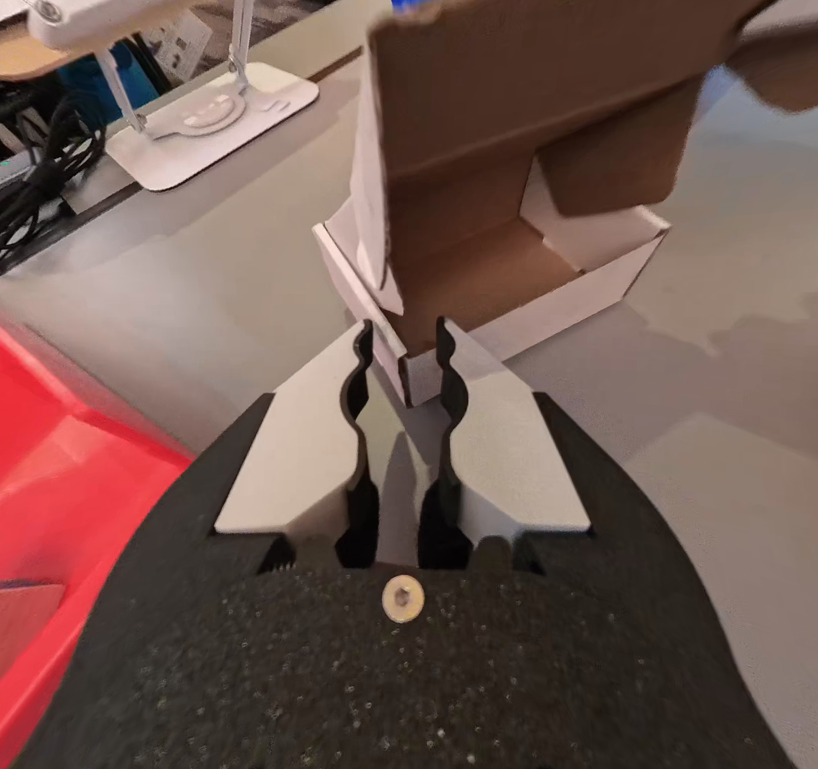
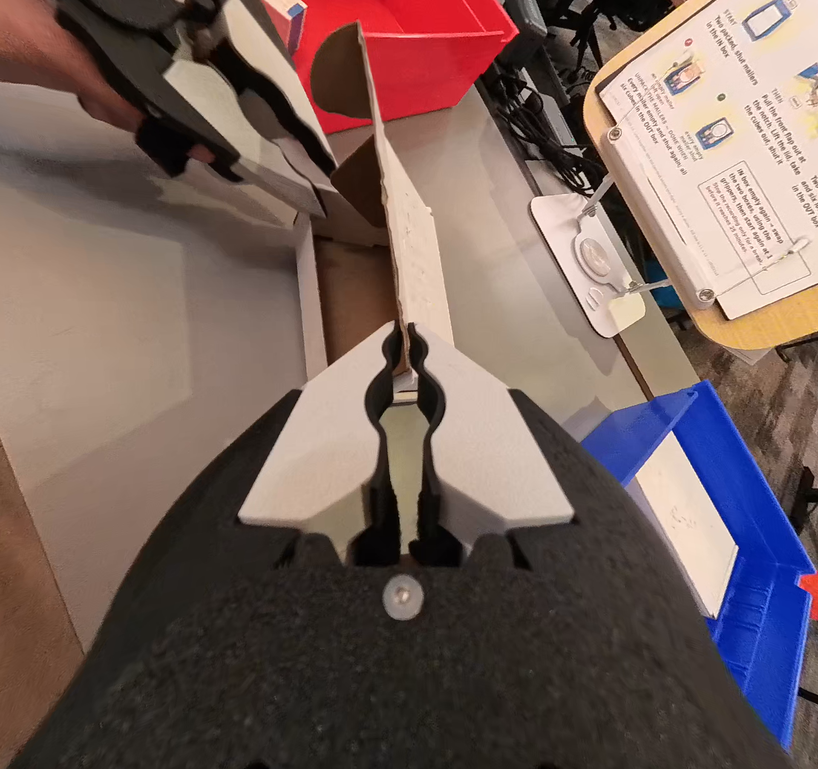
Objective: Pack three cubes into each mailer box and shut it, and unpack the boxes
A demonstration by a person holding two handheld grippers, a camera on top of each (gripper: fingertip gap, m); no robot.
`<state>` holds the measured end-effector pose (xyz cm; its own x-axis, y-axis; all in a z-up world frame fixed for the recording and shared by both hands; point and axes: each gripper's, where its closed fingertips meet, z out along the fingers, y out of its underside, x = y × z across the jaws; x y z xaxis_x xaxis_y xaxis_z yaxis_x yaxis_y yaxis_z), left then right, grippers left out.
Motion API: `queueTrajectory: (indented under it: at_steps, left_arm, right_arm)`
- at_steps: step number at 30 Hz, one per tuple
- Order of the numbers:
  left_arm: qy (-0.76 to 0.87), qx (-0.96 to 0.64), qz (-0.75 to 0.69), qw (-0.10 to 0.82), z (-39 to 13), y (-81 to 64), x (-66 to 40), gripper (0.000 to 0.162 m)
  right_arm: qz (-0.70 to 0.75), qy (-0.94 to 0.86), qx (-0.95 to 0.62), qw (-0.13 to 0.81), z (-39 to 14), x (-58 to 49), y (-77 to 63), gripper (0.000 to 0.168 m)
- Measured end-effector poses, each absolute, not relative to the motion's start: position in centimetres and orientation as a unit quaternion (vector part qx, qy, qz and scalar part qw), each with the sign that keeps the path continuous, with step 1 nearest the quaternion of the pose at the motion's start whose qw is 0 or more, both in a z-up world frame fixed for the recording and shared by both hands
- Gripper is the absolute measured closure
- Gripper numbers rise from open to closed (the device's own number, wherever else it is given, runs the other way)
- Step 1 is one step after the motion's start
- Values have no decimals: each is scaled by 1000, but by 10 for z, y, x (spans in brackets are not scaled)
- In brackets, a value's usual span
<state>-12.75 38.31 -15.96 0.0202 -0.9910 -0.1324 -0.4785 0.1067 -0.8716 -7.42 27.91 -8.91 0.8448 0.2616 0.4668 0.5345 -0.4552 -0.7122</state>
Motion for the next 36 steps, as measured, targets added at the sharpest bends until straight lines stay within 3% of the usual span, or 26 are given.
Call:
queueTrajectory:
  at_steps: [1, 3, 11, 20, 26, 30, 34, 36]
  left_arm:
    - [629, -586, -308, 407, -164, 385, -127, 138]
    - [638, -588, -299, 398, -174, 385, -127, 147]
    - [636, -600, -287, 391, -181, 386, -125, 150]
    - [631, -606, -272, 401, -181, 387, -125, 152]
    - [631, -606, -254, 413, -181, 388, -125, 152]
    - [604, -631, -219, 435, -181, 402, -126, 154]
    - [579, -655, -194, 446, -180, 409, -117, 156]
    - [579, -654, -193, 448, -181, 408, -115, 156]
  right_arm:
    - [-143, -242, -840, 463, -90, -75, 279, 166]
    - [-148, -244, -840, 461, -89, -73, 279, 166]
    - [-204, -180, -851, 449, -50, -3, 320, 165]
    - [-196, -135, -953, 186, -150, 92, 363, 164]
    - [-147, -85, -975, 142, -168, 94, 363, 162]
    - [-110, -73, -972, 197, -155, 94, 388, 160]
    - [-58, -33, -961, 269, -107, 88, 397, 112]
    - [-63, -32, -931, 359, -58, 78, 388, 93]
